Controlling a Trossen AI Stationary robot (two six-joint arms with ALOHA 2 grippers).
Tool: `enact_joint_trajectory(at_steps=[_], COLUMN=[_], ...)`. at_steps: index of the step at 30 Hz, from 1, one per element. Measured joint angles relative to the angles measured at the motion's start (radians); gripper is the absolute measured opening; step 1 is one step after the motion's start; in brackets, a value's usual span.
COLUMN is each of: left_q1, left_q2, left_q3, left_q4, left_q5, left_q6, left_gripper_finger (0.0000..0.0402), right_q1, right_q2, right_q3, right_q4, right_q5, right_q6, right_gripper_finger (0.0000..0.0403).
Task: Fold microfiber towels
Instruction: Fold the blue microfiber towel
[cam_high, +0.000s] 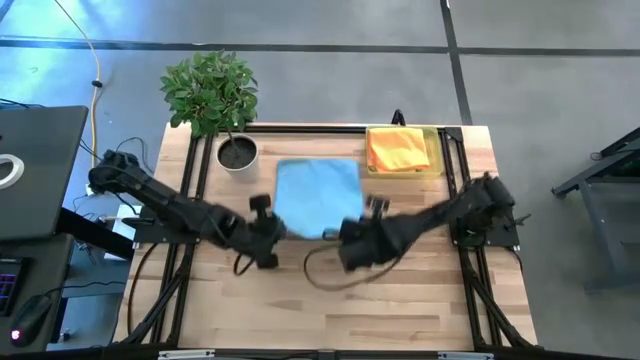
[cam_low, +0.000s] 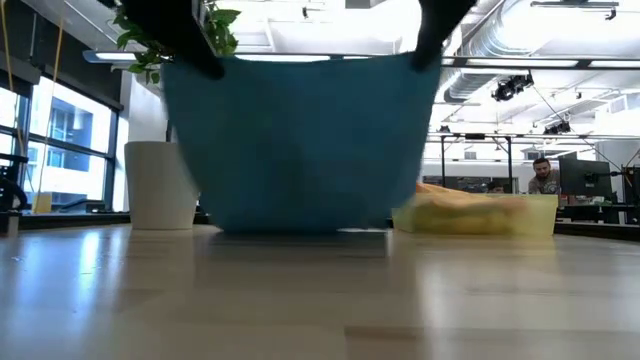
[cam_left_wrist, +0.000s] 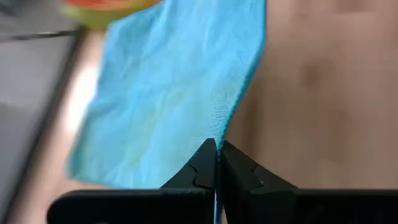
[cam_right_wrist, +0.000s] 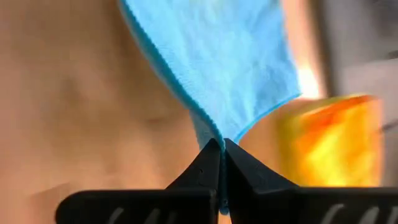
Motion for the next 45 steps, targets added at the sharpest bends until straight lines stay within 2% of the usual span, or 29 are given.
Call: enact_joint_trajectory(at_steps=[4,9,14,16,21,23,25,27,31,37,39,45], left_q1=[-0.125,-0.255,-0.335,-0.352,-0.341,-0.333,-0.329,-0.329,-0.325,-0.261,-0.233,-0.138], left_q2=[0.043,0.116,0.193,0.22,0.262,0.265,0.265,0.265,0.265,0.265,0.265,0.266], left_q3=[-0.028,-0.03,-0.03,-0.03,-0.001,0.011,0.015,0.016,0.016,0.016,0.01,-0.068], left_q4=[0.021,0.051,0.16,0.225,0.318,0.319,0.317,0.289,0.134,-0.104,-0.14,-0.108], left_q5=[0.051,0.094,0.166,0.197,0.407,0.495,0.528,0.495,0.305,0.084,0.043,0.021], left_q6=[-0.111,-0.231,-0.27,-0.222,-0.149,-0.148,-0.148,-0.148,-0.177,-0.334,-0.346,-0.347], left_gripper_finger=[0.0003,0.0003,0.0003,0.0003,0.0003,0.0003,0.0003,0.0003,0.0003,0.0003,0.0003,0.0003], right_q1=[0.097,0.195,0.253,0.267,0.283,0.282,0.279,0.264,0.208,0.11,0.079,0.015], right_q2=[0.082,0.145,0.205,0.23,0.257,0.255,0.252,0.249,0.252,0.255,0.258,0.261], right_q3=[0.0,0.0,0.0,0.0,0.0,0.0,0.0,0.001,0.001,-0.006,-0.04,-0.128], right_q4=[0.05,0.12,0.266,0.32,0.476,0.497,0.475,0.425,0.286,0.238,0.26,0.298], right_q5=[-0.115,-0.17,-0.223,-0.241,-0.342,-0.364,-0.371,-0.36,-0.284,-0.218,-0.214,-0.207], right_q6=[0.147,0.315,0.391,0.417,0.402,0.381,0.354,0.337,0.327,0.251,0.235,0.175], right_gripper_finger=[0.0,0.0,0.0,0.0,0.0,0.0,0.0,0.0,0.0,0.0,0.0,0.0])
